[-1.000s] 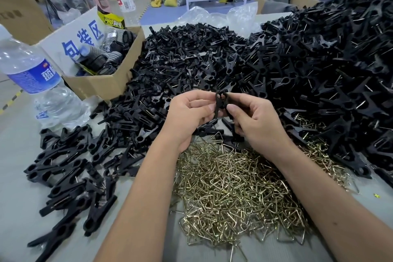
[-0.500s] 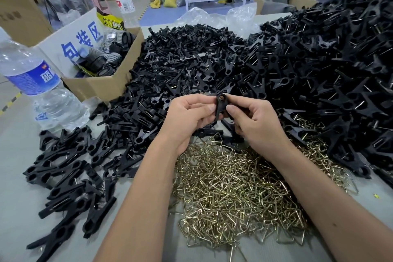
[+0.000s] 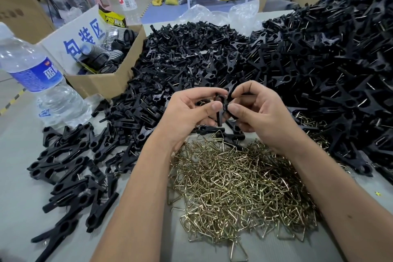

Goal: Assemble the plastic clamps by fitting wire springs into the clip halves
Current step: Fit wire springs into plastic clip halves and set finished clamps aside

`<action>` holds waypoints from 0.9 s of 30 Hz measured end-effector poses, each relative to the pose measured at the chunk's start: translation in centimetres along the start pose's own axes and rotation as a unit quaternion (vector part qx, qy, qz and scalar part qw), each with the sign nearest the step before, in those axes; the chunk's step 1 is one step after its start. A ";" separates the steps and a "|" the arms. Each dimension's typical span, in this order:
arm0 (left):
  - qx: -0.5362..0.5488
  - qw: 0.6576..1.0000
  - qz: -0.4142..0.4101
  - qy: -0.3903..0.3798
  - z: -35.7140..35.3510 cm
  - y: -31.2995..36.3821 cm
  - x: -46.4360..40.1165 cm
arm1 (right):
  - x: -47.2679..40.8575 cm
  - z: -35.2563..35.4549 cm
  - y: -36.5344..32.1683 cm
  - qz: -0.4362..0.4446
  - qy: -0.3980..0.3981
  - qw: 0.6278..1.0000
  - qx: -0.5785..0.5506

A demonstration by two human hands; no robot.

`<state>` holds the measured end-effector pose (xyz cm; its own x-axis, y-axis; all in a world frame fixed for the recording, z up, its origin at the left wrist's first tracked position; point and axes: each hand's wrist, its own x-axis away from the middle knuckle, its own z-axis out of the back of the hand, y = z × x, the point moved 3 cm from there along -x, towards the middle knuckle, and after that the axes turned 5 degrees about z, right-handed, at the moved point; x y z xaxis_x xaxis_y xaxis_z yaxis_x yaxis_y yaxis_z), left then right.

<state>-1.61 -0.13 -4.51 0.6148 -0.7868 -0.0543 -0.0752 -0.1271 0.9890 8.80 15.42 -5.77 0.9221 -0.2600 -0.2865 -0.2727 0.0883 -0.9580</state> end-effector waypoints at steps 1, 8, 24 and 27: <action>-0.003 1.000 0.001 0.004 0.1 0.0 0.0 | 0.0 0.0 0.1 -0.003 -0.003 1.000 -0.007; 0.014 1.000 0.024 0.005 1.0 -0.3 0.1 | 0.1 -0.3 0.2 0.018 -0.021 0.999 0.029; 0.042 0.995 -0.040 0.077 3.4 -0.4 0.2 | 0.5 -1.7 -0.3 0.026 -0.072 0.930 0.358; 0.050 0.995 -0.049 0.068 3.4 -0.4 0.2 | 0.5 -1.9 -0.3 0.002 -0.124 0.906 0.405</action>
<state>-4.11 -2.24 -5.42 0.7238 -0.6786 -0.1247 -0.0820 -0.2641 0.9610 8.84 13.44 -5.65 0.9823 -0.0436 -0.1822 -0.0774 0.7911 -0.6067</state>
